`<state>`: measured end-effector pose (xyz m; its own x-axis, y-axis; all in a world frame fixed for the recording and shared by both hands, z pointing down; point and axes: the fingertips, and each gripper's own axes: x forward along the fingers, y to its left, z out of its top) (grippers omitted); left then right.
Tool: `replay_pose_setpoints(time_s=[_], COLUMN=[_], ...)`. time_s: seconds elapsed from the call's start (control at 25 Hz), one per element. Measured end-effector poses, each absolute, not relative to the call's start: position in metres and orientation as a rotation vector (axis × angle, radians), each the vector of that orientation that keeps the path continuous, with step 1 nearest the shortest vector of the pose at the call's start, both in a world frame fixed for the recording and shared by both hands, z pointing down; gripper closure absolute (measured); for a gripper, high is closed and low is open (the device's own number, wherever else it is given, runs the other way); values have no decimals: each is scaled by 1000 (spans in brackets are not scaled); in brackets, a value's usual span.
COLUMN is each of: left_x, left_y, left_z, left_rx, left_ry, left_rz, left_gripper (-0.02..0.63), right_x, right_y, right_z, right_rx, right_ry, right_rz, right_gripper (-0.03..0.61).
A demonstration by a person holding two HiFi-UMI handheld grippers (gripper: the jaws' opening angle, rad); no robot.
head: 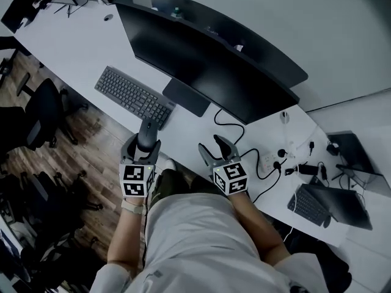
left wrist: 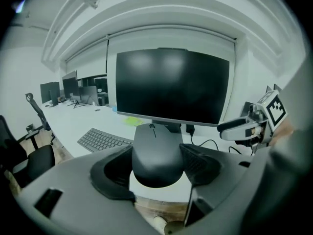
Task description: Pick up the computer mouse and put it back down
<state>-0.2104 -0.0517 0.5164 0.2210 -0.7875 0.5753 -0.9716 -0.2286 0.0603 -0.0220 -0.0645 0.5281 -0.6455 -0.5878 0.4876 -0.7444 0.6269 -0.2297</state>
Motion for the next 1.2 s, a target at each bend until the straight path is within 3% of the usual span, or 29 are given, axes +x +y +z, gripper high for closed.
replay_pose_setpoints(time_s=[0.56, 1.2], left_x=[-254, -259], left_y=[-18, -24], left_z=[460, 450], left_rx=[2067, 2084], left_ry=[-1782, -1784], left_rz=[533, 512], left_gripper=[324, 324], right_x=[-78, -81], right_y=[-66, -69], right_z=[509, 504], right_rx=[921, 921], right_ry=[-2589, -2590], right_rz=[521, 500], right_gripper=[330, 330])
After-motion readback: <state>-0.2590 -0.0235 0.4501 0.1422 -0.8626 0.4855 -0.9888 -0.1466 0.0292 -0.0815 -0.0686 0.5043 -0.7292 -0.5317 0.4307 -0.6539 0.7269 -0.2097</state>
